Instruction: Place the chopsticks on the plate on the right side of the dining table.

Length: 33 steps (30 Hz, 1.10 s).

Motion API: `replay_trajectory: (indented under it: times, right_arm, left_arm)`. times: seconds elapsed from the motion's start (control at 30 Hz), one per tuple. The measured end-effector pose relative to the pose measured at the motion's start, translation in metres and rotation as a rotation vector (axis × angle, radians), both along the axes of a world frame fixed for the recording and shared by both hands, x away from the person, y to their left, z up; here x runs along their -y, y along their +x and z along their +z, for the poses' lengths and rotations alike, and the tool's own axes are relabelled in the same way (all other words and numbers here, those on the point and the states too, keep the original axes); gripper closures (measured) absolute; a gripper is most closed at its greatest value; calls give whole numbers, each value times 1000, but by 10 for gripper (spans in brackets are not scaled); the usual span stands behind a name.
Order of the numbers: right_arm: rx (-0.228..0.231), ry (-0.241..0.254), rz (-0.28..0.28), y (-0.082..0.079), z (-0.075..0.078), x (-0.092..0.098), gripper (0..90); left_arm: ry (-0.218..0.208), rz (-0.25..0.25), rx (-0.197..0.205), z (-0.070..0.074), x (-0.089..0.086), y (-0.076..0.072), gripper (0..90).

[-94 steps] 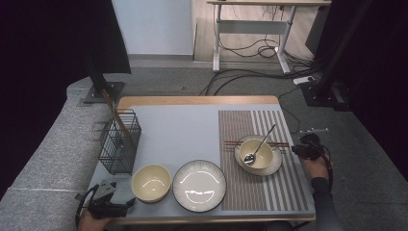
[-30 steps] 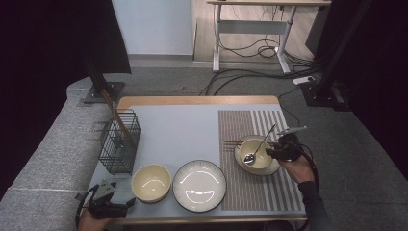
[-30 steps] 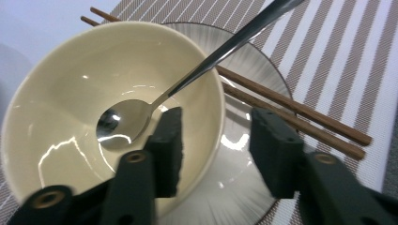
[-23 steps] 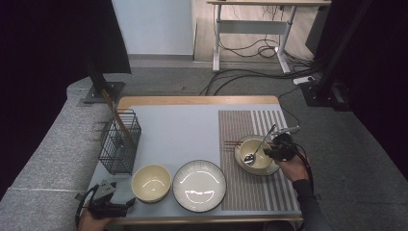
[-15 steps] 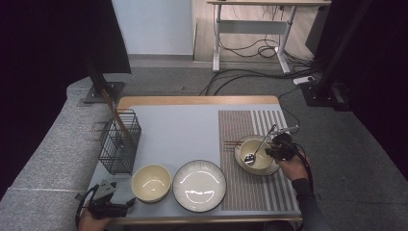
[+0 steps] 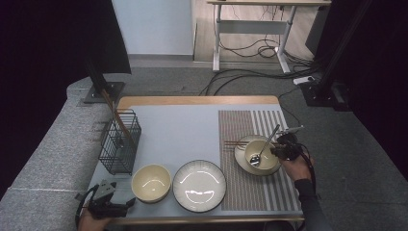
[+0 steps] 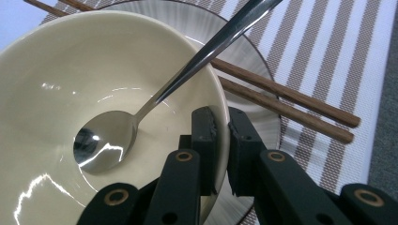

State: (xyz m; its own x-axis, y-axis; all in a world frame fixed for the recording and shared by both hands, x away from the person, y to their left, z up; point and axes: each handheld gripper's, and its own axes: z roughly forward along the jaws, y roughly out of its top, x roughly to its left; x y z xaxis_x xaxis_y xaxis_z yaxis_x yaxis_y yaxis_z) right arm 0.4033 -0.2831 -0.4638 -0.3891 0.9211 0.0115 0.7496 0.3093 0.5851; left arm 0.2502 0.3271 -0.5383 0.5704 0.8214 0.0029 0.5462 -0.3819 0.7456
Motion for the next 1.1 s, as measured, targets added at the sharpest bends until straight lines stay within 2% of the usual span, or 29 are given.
replay_trajectory:
  times: [0.3, 0.6, 1.1]
  right_arm:
    - [1, -13, -38, 0, 2, 13, 830]
    - [3, -3, -74, 2, 1, 23, 831]
    - [9, -8, -95, 10, 2, 28, 831]
  left_arm:
    - [0, 0, 0, 0, 0, 0, 0]
    - [1, 0, 0, 0, 0, 0, 0]
    - [0, 0, 0, 0, 0, 0, 0]
